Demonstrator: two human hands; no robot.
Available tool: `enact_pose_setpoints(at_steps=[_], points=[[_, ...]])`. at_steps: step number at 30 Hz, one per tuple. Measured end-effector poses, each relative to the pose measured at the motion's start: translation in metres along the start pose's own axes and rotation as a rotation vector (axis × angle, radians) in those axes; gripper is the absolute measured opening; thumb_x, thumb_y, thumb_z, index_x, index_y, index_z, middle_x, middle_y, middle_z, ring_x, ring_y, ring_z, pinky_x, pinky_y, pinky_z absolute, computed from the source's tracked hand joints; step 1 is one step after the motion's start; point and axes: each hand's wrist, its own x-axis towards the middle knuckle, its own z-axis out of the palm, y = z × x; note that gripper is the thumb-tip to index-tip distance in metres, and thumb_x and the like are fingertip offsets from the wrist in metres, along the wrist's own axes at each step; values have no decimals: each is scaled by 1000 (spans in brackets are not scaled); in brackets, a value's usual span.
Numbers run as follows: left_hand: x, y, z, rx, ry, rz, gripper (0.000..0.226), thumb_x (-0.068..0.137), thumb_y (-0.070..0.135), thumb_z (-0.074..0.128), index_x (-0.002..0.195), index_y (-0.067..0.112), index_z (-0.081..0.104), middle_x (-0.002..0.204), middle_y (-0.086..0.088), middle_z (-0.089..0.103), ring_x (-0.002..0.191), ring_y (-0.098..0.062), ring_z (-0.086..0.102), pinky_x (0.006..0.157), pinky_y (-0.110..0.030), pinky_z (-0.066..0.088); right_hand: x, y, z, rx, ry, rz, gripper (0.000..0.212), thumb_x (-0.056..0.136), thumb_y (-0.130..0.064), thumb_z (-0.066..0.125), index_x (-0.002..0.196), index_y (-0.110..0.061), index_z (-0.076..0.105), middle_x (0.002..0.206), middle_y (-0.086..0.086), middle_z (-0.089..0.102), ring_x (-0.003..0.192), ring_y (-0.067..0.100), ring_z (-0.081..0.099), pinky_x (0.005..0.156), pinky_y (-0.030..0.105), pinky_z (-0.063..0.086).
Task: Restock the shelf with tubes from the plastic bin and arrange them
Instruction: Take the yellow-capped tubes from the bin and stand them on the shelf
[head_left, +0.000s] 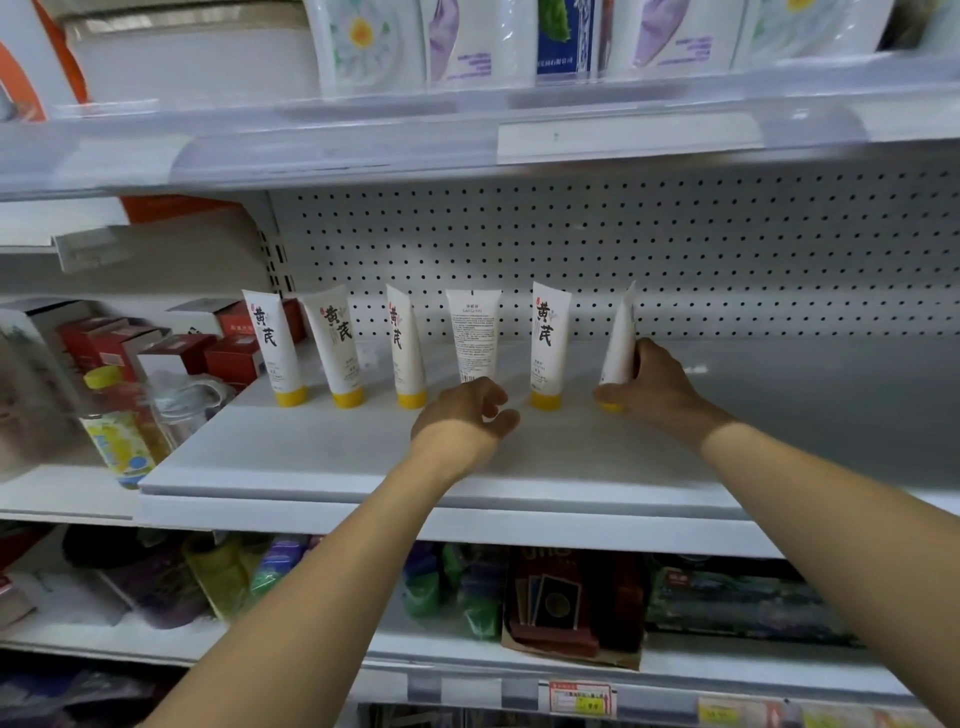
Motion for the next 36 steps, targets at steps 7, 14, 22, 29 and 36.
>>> enact_pose_setpoints(at_steps=[7, 14, 22, 29, 36], points=[[5, -4, -4, 51, -19, 10, 31, 87, 42, 60, 114, 27, 60, 105, 9, 66, 98, -15, 61, 85, -33, 52, 2, 0, 3, -16, -32, 16, 55, 72, -18, 81, 112, -6, 46, 110, 8, 54, 96, 23, 53, 74, 34, 47], [0, -12, -17, 151, -64, 44, 33, 90, 41, 58, 119, 27, 58, 114, 7, 64, 104, -16, 60, 85, -30, 49, -15, -5, -3, -56, -51, 107, 54, 75, -33, 74, 115, -8, 47, 106, 5, 57, 100, 28, 60, 67, 31, 45], [-44, -42, -43, 241, 63, 228, 32, 90, 41, 58, 118, 27, 58, 112, 8, 64, 105, -16, 59, 86, -34, 49, -108, -59, 1, -488, 82, -64, 36, 91, -33, 57, 122, -18, 49, 122, 5, 58, 107, 28, 58, 86, 36, 44], [-113, -108, -89, 247, 108, 387, 29, 91, 38, 57, 115, 23, 61, 105, 7, 64, 99, -17, 58, 81, -37, 49, -197, -114, 66, -664, 135, -335, 38, 92, -34, 52, 127, -19, 50, 125, 1, 58, 115, 25, 53, 88, 37, 34], [-187, -216, -134, 272, 70, 309, 28, 89, 40, 59, 113, 26, 60, 105, 5, 63, 98, -20, 61, 75, -38, 51, -294, -165, 176, -592, 12, -474, 29, 85, -29, 62, 111, -16, 60, 100, 6, 65, 94, 31, 61, 76, 40, 42]])
